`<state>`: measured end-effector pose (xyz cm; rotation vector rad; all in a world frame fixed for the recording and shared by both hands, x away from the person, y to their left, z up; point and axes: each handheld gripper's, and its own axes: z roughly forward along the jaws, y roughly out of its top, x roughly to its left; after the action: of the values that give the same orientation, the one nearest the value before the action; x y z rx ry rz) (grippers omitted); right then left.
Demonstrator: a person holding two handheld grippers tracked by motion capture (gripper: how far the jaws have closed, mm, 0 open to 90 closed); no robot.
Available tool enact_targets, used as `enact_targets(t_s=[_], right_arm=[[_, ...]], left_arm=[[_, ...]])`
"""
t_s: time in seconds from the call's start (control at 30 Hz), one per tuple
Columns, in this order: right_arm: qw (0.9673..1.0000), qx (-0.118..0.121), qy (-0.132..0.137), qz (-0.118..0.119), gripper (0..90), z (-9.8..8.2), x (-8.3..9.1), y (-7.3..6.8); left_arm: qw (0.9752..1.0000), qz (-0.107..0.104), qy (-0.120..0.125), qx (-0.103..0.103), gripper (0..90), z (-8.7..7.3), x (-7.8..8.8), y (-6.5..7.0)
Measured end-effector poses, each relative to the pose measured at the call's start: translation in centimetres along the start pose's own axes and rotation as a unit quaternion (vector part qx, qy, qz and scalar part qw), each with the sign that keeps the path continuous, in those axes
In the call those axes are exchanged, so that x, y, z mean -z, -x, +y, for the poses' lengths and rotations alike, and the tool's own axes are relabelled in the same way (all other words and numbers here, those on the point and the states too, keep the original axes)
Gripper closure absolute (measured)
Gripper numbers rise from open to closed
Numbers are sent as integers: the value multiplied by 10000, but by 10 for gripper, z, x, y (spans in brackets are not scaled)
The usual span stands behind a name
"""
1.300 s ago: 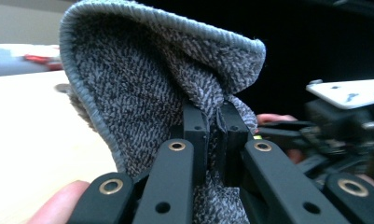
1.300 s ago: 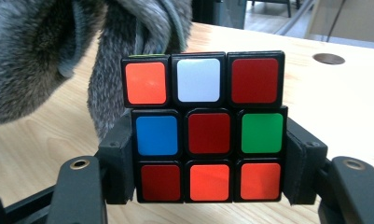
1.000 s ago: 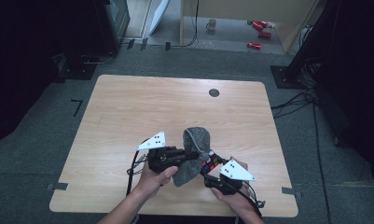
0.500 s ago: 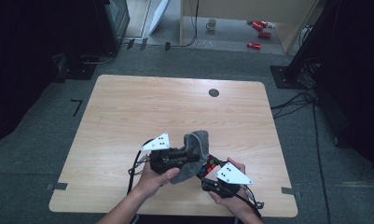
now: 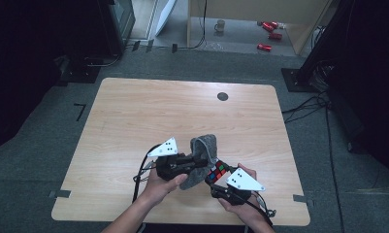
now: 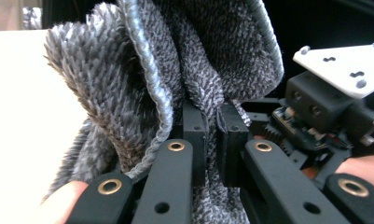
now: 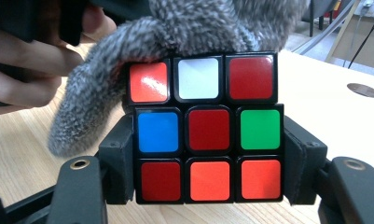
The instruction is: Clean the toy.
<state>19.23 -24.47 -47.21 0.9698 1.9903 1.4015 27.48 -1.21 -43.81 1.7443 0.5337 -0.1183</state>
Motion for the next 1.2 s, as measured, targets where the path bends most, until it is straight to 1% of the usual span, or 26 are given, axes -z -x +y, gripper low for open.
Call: enact_targets(t_s=[0.03, 0.1, 0.13, 0.17, 0.23, 0.27, 0.3, 0.33, 0.37, 0.4, 0.47, 0.5, 0.53, 0.6, 0.63, 0.67, 0.7, 0.77, 0.8, 0.83, 0.9, 0.97, 1.0, 1.07, 1.17, 1.2], right_arm=[[10000, -6, 17, -2, 342, 1, 2, 1], [10000, -61, 66, 16, 342, 2, 5, 2], [9999, -81, 91, 34, 342, 2, 6, 3], [9999, -90, 88, 41, 342, 2, 6, 3], [9999, -99, 73, 40, 342, 2, 3, 2], [9999, -91, 47, 31, 342, 1, 2, 2], [9999, -97, 28, 13, 342, 1, 1, 2], [9999, -97, 28, 13, 342, 1, 1, 2], [10000, -97, 23, 6, 342, 2, 1, 2], [10000, -93, 32, 0, 342, 2, 2, 3], [9999, -111, 49, -14, 342, 2, 5, 4], [9999, -117, 67, 4, 342, 3, 6, 5], [9999, -114, 69, 15, 341, 2, 6, 5], [9999, -121, 87, 49, 341, 2, 5, 4], [9999, -117, 76, 50, 341, 3, 4, 4], [9999, -107, 63, 38, 342, 2, 4, 4], [9999, -124, 51, 24, 342, 2, 3, 5], [9999, -110, 33, -16, 342, 2, 4, 6], [9999, -116, 41, -14, 341, 2, 5, 6], [9999, -137, 53, -7, 341, 2, 6, 7], [9999, -123, 98, 5, 342, 3, 8, 7], [9997, -148, 202, 37, 341, 5, 11, 8], [9995, -189, 254, 51, 341, 7, 12, 10], [9987, -347, 374, 87, 342, 9, 15, 14], [9958, -657, 615, 144, 342, 13, 21, 22], [9952, -704, 660, 156, 341, 15, 22, 23]], left_arm=[[9999, 116, -23, 94, 863, -1, 1, -5], [9992, 227, -10, 326, 864, -4, 3, -12], [9992, 218, 2, 342, 864, -4, 3, -11], [9994, 189, 23, 290, 864, -4, 2, -8], [9998, -106, 111, 123, 863, -2, -1, 2], [9997, -182, 121, 83, 863, -1, -2, 6], [9999, -144, 90, -9, 862, 1, -3, 9], [9999, -114, 82, -18, 862, 1, -3, 8], [10000, -71, 54, 31, 862, 0, -3, 5], [9999, 46, 8, 129, 862, -1, -2, -1], [9994, 219, 1, 259, 864, -6, 0, -8], [9995, 189, 11, 271, 864, -6, 0, -8], [9995, 106, 59, 276, 865, -5, 0, -5], [9995, -258, 138, 123, 865, -1, -2, 5], [9996, -268, 124, 9, 865, 1, -3, 9], [9997, -149, 59, -187, 865, 3, -4, 14], [9997, -99, 13, -235, 864, 3, -5, 13], [10000, -1, -46, -55, 865, 1, -4, 5], [9999, 139, -58, 3, 865, -3, -3, -2], [9996, 272, -89, 37, 866, -5, -2, -6], [9992, 387, -74, 88, 866, -7, 2, -11], [9992, 373, 20, 120, 866, -6, 5, -14], [9993, 327, 72, 160, 866, -5, 7, -15], [9992, 272, 117, 260, 865, -6, 8, -18], [9991, 293, 42, 307, 864, -9, 6, -21], [9992, 200, -14, 339, 864, -11, 3, -21]])
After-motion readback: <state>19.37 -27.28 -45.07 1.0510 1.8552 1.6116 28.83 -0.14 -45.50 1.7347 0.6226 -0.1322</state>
